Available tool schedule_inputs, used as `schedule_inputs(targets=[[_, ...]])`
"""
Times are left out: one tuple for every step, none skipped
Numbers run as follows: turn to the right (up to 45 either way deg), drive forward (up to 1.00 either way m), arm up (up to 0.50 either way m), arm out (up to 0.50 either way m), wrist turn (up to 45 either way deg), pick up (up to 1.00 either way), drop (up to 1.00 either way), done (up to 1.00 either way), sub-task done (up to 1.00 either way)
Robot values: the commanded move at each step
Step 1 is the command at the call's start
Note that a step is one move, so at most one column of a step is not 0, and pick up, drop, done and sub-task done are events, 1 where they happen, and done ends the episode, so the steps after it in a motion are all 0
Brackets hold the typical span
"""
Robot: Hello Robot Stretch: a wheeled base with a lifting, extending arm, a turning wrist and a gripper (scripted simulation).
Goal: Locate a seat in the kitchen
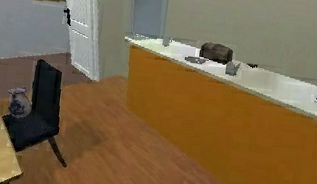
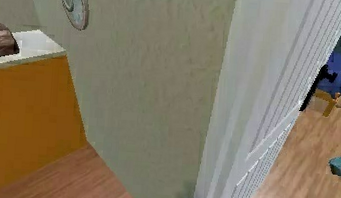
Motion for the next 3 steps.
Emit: schedule_inputs(targets=[[-9.0, 0.0, 0.0, 0.0, 0.0, 0.0, 0.0, 0.0, 0.0], [0.0, 0.45, 0.0, 0.0, 0.0, 0.0, 0.0, 0.0, 0.0], [6.0, 0.0, 0.0, 0.0, 0.0, 0.0, 0.0, 0.0, 0.0]])
